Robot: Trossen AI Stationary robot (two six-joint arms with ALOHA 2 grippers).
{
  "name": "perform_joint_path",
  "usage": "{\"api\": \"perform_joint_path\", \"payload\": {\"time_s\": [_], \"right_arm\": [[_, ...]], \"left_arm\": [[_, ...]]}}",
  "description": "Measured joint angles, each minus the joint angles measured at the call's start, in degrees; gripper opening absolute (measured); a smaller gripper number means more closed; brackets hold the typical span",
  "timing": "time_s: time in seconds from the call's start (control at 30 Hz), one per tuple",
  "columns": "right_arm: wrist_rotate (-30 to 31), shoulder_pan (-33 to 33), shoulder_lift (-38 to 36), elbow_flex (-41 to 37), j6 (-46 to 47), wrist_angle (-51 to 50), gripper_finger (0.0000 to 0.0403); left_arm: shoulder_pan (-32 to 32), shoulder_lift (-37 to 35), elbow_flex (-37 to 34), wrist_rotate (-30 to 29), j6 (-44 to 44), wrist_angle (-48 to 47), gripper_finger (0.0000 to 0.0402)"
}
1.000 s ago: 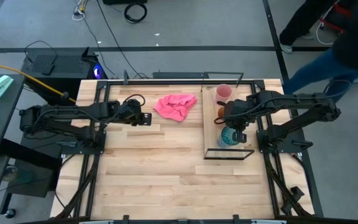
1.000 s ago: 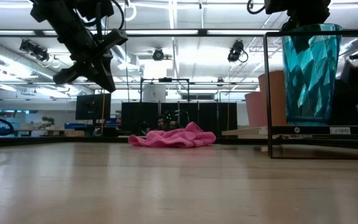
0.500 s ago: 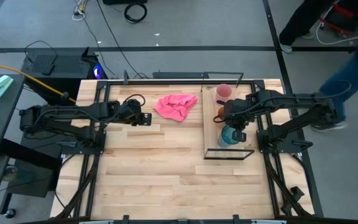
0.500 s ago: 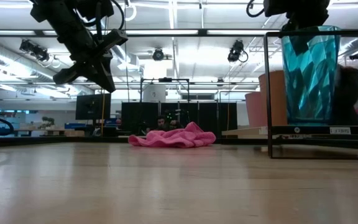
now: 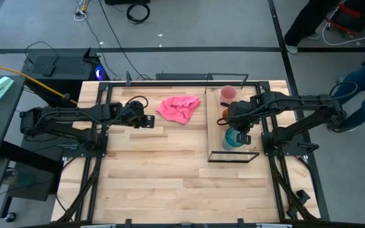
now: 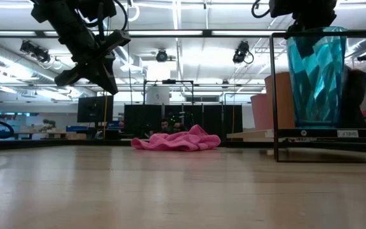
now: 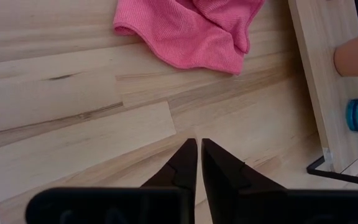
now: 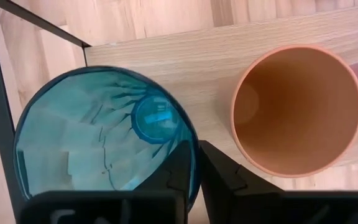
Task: Stack small to large cups/mugs on shelf
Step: Put the blue cup on the shelf
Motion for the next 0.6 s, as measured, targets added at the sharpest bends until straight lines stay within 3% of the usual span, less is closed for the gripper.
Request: {"api": "perform_joint_path", "payload": {"time_s": [0.6], "right_arm": [[0.0,0.0,0.0,0.0,0.1,0.0,0.0048]], "left_arm": [[0.0,0.0,0.0,0.0,0.0,0.0,0.0026]]}}
